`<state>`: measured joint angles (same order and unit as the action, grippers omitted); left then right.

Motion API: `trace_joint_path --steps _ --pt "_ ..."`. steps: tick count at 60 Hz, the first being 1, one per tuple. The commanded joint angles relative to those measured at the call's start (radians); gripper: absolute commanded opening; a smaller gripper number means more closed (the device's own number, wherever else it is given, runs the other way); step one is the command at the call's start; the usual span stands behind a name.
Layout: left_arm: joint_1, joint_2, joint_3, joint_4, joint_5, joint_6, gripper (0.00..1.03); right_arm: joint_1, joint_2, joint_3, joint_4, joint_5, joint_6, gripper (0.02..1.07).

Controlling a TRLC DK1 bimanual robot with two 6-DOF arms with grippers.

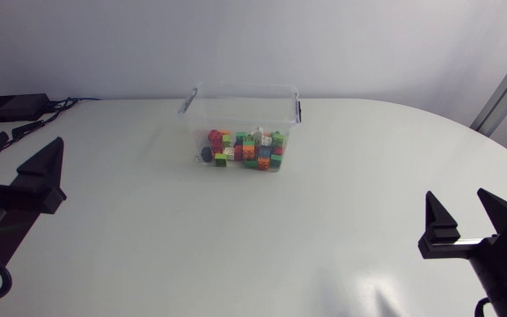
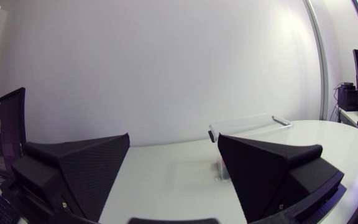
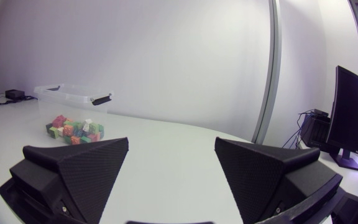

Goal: Place the duplo bricks in the container

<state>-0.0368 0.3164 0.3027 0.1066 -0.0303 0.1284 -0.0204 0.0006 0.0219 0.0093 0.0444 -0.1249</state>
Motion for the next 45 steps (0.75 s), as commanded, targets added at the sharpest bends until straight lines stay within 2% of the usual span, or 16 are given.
trace_joint_path --steps 1,31,45 --pt "0.012 -0.046 -0.055 -0.011 0.009 -0.039 0.99 0.01 -0.004 -0.024 0.0 -0.012 0.038 1.02" --pt "0.037 -0.316 -0.303 -0.107 0.03 -0.128 0.97 0.02 -0.001 -0.022 -0.009 -0.044 0.125 1.02" --pt "0.037 -0.316 -0.303 -0.107 0.03 -0.128 0.97 0.02 -0.001 -0.022 -0.009 -0.044 0.125 1.02"
